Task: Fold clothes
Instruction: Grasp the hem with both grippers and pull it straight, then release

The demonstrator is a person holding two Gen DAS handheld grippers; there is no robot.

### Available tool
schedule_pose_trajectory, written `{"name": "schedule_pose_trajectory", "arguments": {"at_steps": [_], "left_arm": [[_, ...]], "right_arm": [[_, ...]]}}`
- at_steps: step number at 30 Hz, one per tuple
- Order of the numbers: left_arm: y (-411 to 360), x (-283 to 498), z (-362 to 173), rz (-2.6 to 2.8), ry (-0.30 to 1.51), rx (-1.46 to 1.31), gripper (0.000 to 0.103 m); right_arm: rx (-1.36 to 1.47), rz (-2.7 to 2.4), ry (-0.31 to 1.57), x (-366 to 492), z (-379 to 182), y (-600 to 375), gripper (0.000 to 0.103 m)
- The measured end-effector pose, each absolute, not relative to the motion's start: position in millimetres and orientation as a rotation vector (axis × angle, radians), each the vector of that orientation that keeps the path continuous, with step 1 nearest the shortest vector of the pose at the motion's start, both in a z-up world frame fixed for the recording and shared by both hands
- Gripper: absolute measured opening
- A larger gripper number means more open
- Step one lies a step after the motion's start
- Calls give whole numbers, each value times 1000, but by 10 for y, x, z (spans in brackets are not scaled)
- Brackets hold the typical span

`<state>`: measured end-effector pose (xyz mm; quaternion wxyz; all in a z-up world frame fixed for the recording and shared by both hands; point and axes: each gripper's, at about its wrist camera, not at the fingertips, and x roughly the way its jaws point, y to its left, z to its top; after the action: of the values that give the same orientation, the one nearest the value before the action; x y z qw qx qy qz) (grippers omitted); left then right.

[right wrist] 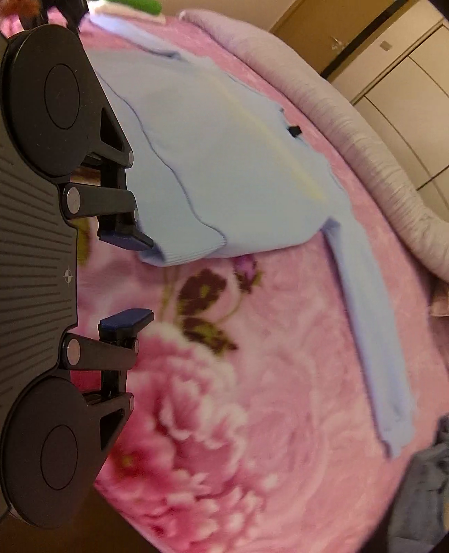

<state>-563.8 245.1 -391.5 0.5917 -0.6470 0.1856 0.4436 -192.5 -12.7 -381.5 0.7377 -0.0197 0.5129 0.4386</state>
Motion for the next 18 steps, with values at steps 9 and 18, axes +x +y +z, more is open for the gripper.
{"name": "schedule_pose_trajectory", "arguments": {"at_steps": [9, 18], "left_arm": [[2505, -5690, -3929, 985, 438, -1505, 25], [2501, -5824, -3951, 961, 465, -1529, 17]], "right_arm": [[-445, 996, 800, -2391, -3582, 127, 2], [-909, 1115, 749, -2642, -3902, 156, 3]]}}
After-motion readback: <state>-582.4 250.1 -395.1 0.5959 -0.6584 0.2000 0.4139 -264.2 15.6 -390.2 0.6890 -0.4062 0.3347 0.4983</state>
